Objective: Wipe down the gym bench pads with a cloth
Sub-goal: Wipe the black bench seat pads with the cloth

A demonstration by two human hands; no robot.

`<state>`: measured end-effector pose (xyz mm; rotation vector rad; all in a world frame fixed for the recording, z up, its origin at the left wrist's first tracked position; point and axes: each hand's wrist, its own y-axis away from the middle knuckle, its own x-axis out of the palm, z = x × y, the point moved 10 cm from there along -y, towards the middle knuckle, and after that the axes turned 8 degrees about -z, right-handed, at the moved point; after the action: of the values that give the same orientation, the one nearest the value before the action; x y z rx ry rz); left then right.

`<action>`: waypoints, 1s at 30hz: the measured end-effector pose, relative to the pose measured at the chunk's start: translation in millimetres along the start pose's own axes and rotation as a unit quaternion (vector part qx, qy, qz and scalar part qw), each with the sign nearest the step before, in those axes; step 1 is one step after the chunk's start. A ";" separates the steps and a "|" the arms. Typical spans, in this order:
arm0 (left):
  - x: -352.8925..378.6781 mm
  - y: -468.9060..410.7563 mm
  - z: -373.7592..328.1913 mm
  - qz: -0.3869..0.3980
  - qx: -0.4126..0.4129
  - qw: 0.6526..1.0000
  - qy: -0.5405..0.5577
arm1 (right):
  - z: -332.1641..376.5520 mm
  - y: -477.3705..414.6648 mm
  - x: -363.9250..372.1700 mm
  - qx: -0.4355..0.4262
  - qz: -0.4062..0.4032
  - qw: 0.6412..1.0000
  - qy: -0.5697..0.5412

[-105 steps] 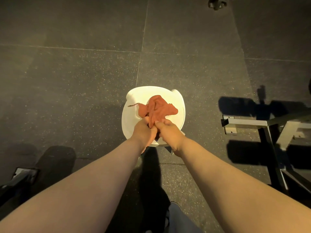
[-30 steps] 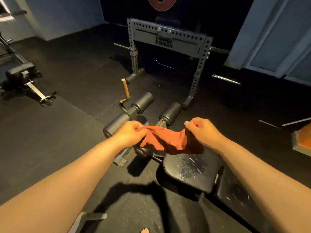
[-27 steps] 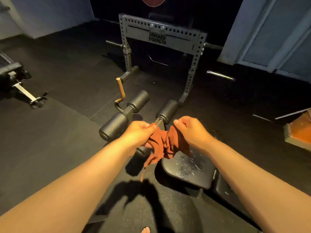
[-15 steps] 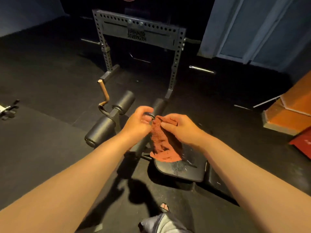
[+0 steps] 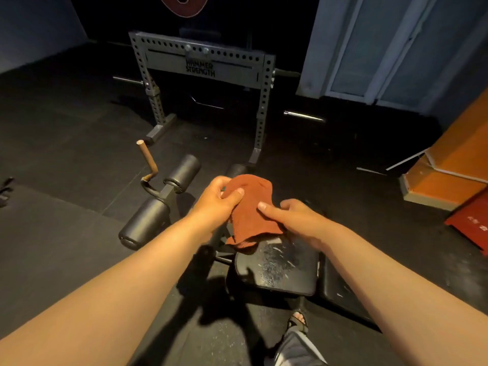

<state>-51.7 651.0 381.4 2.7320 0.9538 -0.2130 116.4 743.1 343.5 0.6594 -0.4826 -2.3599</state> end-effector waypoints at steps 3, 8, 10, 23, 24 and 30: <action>15.6 -8.9 11.7 -0.058 -0.058 0.995 0.064 | -36.2 1.5 11.0 0.140 0.062 0.983 -0.106; 76.3 -23.7 23.3 -0.057 -0.181 0.961 0.200 | -39.1 -24.2 -7.3 0.188 0.027 0.922 -0.336; 99.0 -30.8 20.8 -0.061 -0.196 0.956 0.209 | -42.6 -42.6 -31.5 0.176 -0.014 0.926 -0.333; 159.4 -94.0 37.7 -0.204 -0.239 0.912 0.263 | -35.3 -131.2 -105.3 0.026 0.045 0.962 -0.268; 158.7 -95.9 42.5 -0.213 -0.242 0.904 0.281 | -41.6 -131.6 -96.4 0.023 0.059 0.972 -0.225; 136.7 -95.9 69.9 -0.208 -0.224 0.910 0.280 | -82.6 -148.7 -86.1 0.103 -0.014 0.969 -0.225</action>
<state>-9.9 785.7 268.0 2.1572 1.5031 0.6777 150.4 894.8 233.0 0.2086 -0.9295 -2.5087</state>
